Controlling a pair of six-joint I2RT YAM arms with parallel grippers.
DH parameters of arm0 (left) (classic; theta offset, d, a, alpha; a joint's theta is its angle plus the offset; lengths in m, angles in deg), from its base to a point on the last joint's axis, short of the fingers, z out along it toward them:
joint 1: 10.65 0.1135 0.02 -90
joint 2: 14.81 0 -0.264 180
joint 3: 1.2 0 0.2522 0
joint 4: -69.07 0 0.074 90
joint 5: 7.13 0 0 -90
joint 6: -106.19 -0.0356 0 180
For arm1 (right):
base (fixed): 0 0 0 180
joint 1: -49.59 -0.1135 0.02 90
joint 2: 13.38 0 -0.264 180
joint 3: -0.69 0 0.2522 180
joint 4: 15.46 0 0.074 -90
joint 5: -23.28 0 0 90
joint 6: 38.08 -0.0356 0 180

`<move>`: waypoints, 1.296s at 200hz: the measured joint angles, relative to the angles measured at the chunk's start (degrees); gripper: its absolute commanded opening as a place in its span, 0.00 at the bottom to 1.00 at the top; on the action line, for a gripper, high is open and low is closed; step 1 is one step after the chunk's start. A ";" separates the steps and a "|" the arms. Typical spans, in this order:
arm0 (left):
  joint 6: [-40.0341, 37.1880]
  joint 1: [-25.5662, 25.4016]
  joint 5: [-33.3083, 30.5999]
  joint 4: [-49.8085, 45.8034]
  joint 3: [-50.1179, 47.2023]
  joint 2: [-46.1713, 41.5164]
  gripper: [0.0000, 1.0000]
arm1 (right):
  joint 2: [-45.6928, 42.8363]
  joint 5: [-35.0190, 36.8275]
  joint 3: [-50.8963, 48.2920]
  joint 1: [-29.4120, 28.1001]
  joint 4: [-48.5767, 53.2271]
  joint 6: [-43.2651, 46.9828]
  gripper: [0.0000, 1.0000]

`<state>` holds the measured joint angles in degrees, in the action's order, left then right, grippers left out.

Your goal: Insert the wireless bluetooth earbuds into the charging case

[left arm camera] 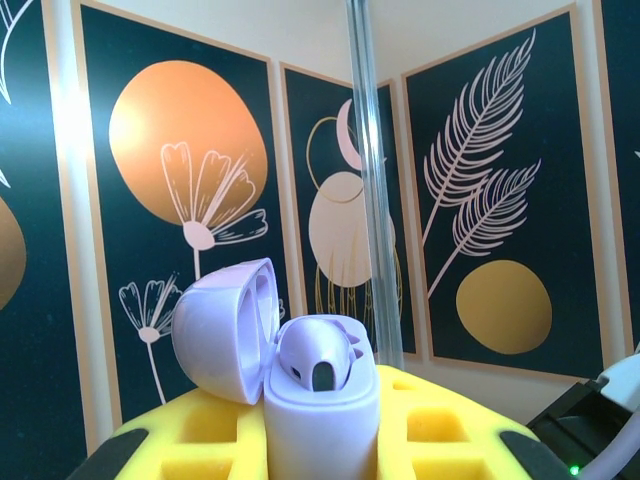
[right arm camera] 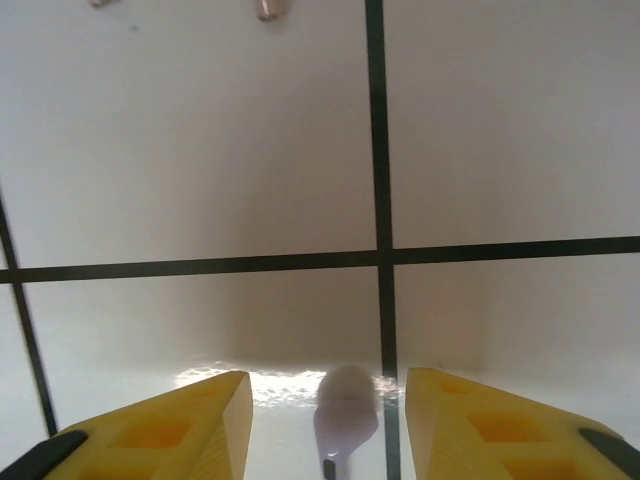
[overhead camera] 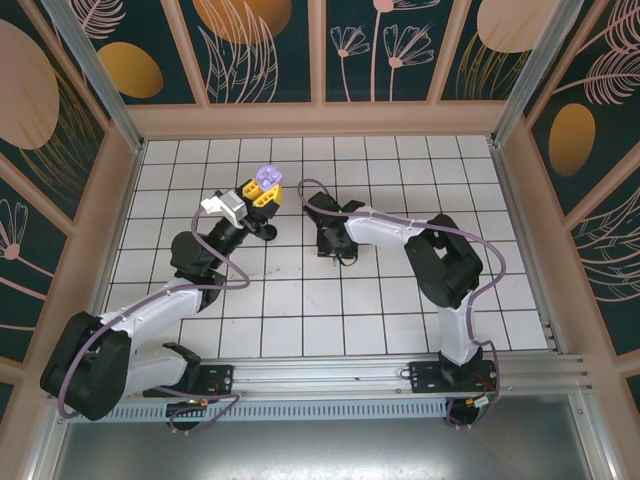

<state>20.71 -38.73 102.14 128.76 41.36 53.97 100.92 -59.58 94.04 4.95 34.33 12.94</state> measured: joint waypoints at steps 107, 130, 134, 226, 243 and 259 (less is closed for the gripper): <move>-0.63 0.00 0.22 -0.44 0.00 -0.44 0.00 | 1.05 0.33 0.61 -1.29 0.39 -0.44 0.39; -0.63 0.00 0.22 -0.42 -0.04 -0.44 0.00 | 1.05 0.35 0.61 -1.49 0.42 -0.59 0.38; -0.63 0.00 0.20 -0.44 -0.07 -0.44 0.00 | 1.05 0.35 0.61 -1.49 0.42 -0.59 0.38; -0.61 0.00 0.42 -0.44 -0.15 -0.50 0.00 | 1.05 0.74 -0.57 -1.51 0.26 -1.86 0.37; -0.61 0.00 0.42 -0.44 -0.15 -0.50 0.00 | 1.05 0.94 -0.57 -1.57 0.24 -1.95 0.34; -0.59 0.00 0.42 -0.44 -0.15 -0.50 0.00 | 1.05 1.03 -0.59 -1.57 0.35 -2.08 0.31</move>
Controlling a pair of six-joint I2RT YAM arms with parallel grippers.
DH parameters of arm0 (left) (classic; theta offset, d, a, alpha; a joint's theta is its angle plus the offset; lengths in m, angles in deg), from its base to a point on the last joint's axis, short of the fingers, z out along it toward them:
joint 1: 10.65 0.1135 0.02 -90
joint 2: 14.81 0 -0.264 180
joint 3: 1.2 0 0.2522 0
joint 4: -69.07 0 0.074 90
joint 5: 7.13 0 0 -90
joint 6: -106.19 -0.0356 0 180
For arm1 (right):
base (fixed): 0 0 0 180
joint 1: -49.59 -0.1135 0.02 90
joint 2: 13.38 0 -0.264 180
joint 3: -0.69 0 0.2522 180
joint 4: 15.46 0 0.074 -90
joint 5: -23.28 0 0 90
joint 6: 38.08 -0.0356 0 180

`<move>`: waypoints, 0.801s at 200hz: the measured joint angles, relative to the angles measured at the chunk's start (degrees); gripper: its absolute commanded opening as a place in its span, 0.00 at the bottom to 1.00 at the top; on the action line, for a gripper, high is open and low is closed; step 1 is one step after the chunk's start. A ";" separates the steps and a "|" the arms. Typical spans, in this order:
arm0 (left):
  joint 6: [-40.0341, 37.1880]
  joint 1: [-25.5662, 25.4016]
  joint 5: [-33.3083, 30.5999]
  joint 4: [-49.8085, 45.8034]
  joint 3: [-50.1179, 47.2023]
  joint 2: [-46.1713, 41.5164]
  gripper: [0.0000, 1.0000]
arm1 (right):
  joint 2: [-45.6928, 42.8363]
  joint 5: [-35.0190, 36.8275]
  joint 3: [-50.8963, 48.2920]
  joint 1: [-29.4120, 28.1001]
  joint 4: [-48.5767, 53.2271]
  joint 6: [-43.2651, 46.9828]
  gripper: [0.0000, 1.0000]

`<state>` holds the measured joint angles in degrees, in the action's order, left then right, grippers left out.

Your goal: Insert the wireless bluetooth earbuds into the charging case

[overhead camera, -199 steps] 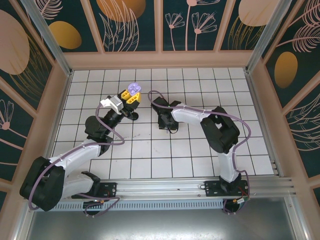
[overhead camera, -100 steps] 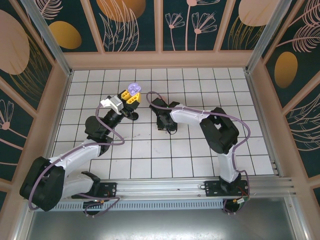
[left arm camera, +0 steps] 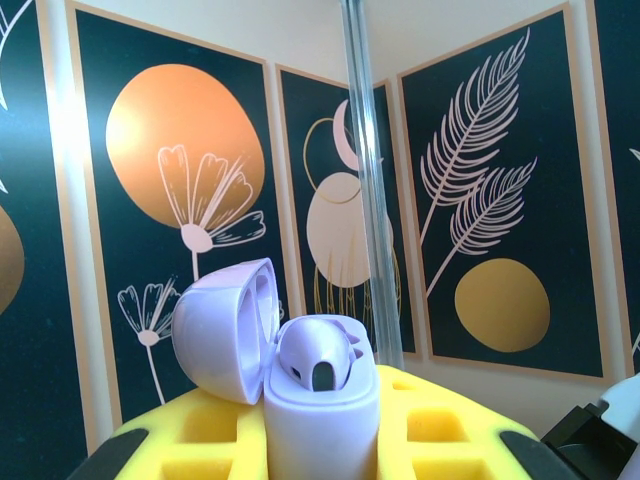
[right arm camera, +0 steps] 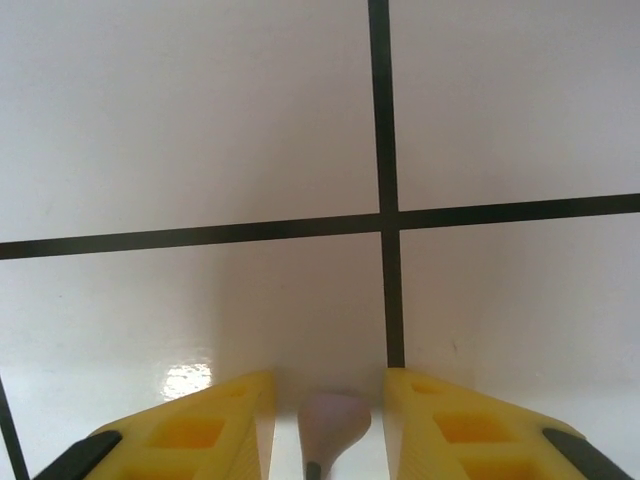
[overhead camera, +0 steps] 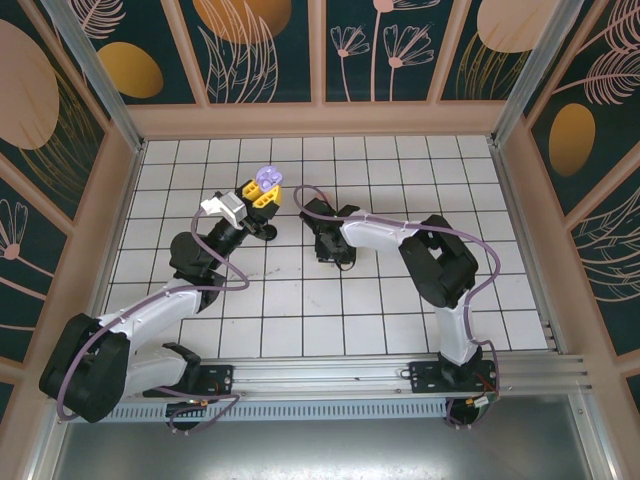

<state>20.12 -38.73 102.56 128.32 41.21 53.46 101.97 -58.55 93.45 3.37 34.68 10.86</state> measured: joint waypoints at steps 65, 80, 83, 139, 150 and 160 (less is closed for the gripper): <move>0.02 0.00 0.83 0.00 0.00 0.00 0.00 | 0.00 0.37 0.00 -0.35 -0.39 -0.02 0.22; 0.02 0.00 0.83 -0.02 0.00 0.02 0.00 | 0.00 0.37 0.00 -0.35 -0.48 -0.09 0.21; 0.02 0.00 0.83 -0.02 0.00 0.02 0.00 | 0.00 0.37 0.00 -0.37 -0.48 -0.07 0.20; 0.00 0.00 0.98 -0.63 0.02 0.02 0.00 | -2.69 1.57 -1.07 -0.39 -0.79 -0.20 0.19; -0.02 0.00 1.14 -1.01 0.07 0.02 0.00 | -4.61 2.23 -1.07 -0.39 -0.81 -0.20 0.19; -0.11 0.00 1.36 -1.33 0.11 0.02 0.00 | -6.97 2.80 -1.07 -0.37 -1.05 -0.15 0.19</move>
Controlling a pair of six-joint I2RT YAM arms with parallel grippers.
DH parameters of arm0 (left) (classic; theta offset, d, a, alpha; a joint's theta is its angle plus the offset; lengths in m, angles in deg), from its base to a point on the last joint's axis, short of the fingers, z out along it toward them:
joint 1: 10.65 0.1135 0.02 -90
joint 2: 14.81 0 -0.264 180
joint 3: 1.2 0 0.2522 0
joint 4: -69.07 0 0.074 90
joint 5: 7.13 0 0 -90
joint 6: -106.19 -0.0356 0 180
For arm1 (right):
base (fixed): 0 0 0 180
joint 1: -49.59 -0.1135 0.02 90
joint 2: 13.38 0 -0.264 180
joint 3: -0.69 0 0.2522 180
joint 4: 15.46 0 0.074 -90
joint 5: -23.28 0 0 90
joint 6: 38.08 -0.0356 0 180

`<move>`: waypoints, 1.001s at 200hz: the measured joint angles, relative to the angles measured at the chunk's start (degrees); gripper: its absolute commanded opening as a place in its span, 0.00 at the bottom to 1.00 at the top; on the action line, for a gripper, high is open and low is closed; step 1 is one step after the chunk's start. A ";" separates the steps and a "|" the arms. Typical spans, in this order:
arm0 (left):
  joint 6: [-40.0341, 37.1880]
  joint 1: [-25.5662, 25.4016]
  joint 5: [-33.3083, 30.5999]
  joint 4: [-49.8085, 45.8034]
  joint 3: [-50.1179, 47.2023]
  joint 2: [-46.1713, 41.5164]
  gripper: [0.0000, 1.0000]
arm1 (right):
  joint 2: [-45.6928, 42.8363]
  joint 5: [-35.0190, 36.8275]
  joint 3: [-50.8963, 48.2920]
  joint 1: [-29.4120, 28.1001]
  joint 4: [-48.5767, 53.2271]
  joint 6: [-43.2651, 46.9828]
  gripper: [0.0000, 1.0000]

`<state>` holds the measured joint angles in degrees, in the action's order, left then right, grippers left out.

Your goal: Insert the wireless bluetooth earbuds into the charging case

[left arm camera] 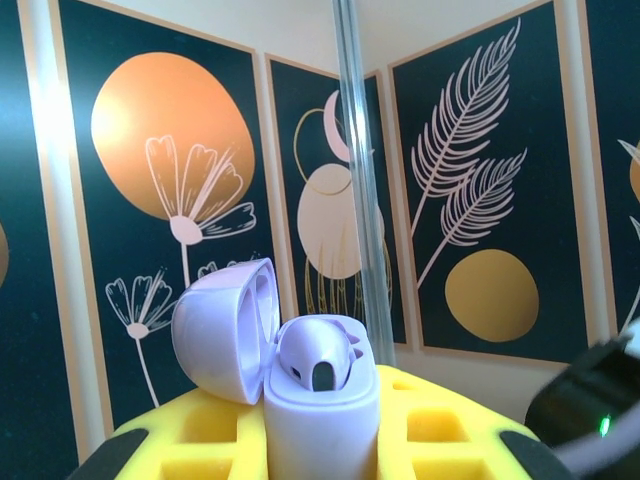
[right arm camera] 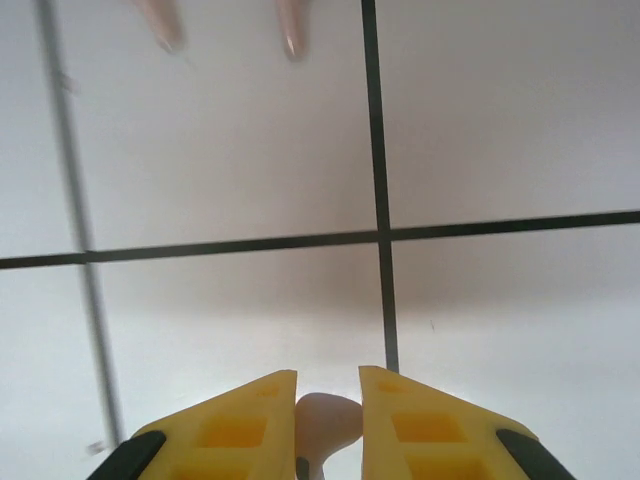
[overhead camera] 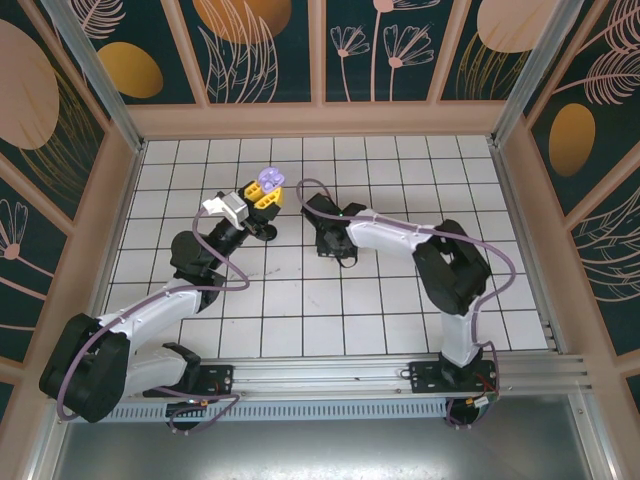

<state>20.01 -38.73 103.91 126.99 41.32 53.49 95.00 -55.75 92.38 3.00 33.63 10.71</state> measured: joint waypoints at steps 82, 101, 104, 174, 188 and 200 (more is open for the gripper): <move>-2.38 0.00 2.95 -2.10 1.90 1.88 0.00 | -14.45 4.28 12.74 2.27 0.70 5.35 0.18; -2.56 0.00 3.67 -2.12 2.32 3.45 0.00 | -15.41 4.96 17.59 2.54 1.18 7.34 0.19; -2.54 0.00 3.80 -2.19 2.34 3.63 0.00 | -15.54 5.11 18.43 2.51 1.16 7.72 0.19; -2.25 0.00 5.92 -3.39 4.55 7.96 0.00 | -17.84 5.07 25.11 1.22 0.52 14.27 0.19; -1.92 0.00 6.54 -3.39 4.98 8.96 0.00 | -17.88 5.07 25.11 0.00 0.04 15.47 0.19; -1.62 0.00 7.10 -3.41 5.16 9.57 0.00 | -17.88 5.05 25.09 -1.16 -0.63 16.20 0.19</move>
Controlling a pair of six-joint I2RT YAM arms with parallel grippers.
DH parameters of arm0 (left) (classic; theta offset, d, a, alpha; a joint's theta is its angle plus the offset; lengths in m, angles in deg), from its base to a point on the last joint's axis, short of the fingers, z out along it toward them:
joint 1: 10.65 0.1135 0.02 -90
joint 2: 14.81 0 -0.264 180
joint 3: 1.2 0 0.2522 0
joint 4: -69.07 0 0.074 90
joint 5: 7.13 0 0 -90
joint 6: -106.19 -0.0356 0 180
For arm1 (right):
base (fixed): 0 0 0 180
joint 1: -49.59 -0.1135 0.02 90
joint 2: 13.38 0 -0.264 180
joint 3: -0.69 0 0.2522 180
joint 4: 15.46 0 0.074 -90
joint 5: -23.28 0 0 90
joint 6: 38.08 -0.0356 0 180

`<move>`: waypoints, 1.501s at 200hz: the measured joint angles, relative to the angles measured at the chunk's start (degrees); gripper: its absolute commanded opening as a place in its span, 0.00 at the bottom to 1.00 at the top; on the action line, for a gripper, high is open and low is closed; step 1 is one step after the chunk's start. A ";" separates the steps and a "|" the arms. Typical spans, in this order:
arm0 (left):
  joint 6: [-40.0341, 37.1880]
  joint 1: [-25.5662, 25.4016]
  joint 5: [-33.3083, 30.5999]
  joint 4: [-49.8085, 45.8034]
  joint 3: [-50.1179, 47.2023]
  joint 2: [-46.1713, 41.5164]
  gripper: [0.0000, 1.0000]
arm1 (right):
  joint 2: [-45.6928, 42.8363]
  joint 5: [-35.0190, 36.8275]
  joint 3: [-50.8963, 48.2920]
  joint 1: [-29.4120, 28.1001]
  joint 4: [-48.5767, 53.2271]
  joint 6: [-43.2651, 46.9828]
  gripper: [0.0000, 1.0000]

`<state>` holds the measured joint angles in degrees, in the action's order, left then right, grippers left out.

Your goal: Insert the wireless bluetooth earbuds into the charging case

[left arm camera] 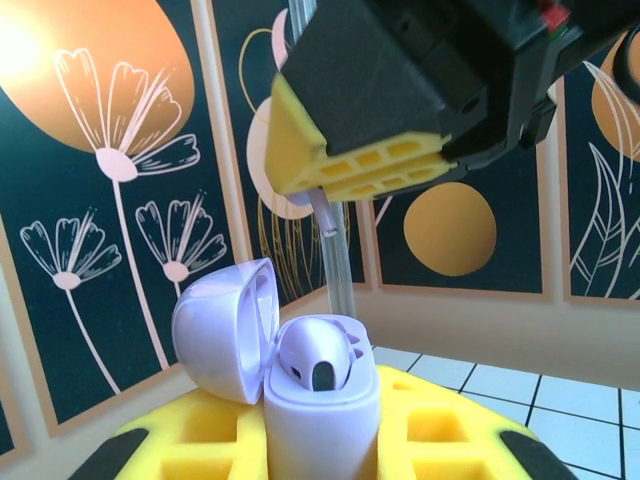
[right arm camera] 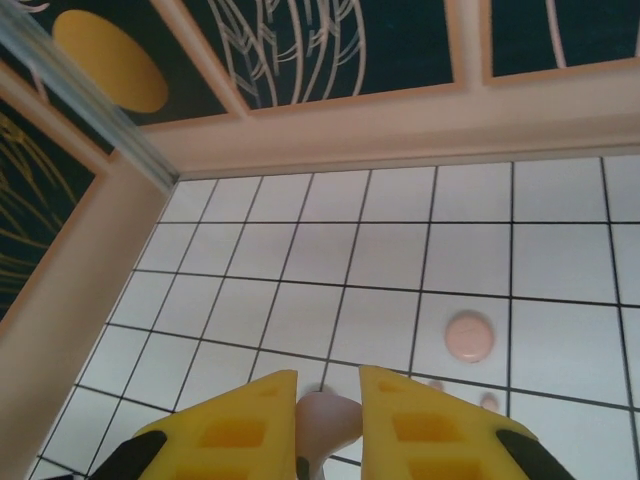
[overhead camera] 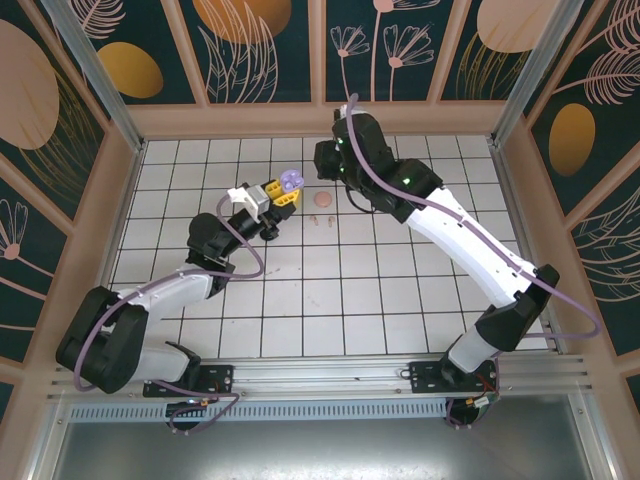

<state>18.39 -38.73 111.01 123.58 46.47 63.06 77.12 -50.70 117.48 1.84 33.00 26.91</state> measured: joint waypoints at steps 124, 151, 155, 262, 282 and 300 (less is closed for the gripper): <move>2.32 0.00 1.66 0.02 1.57 2.14 0.00 | -0.24 0.26 -3.74 -5.51 -4.48 3.69 0.18; 2.62 0.00 1.66 0.02 1.60 2.14 0.00 | -0.24 0.26 -4.59 -5.51 -4.90 3.67 0.18; 2.62 0.00 1.66 0.02 1.62 2.14 0.00 | -0.24 0.24 -4.74 -5.51 -4.98 3.65 0.18; 3.50 0.04 2.10 -0.94 1.68 2.12 0.00 | -2.38 -0.02 -9.62 -5.57 -8.76 2.14 0.17; 3.72 0.04 2.14 -1.20 1.68 2.12 0.00 | -2.58 0.02 -10.47 -5.90 -9.29 2.16 0.16; 4.11 0.04 2.47 -1.29 1.68 2.12 0.00 | -2.73 0.68 -11.30 -6.36 -9.60 2.19 0.16</move>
<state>22.50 -38.68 113.48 122.29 48.16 65.18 74.39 -50.03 106.18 -4.52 23.40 29.09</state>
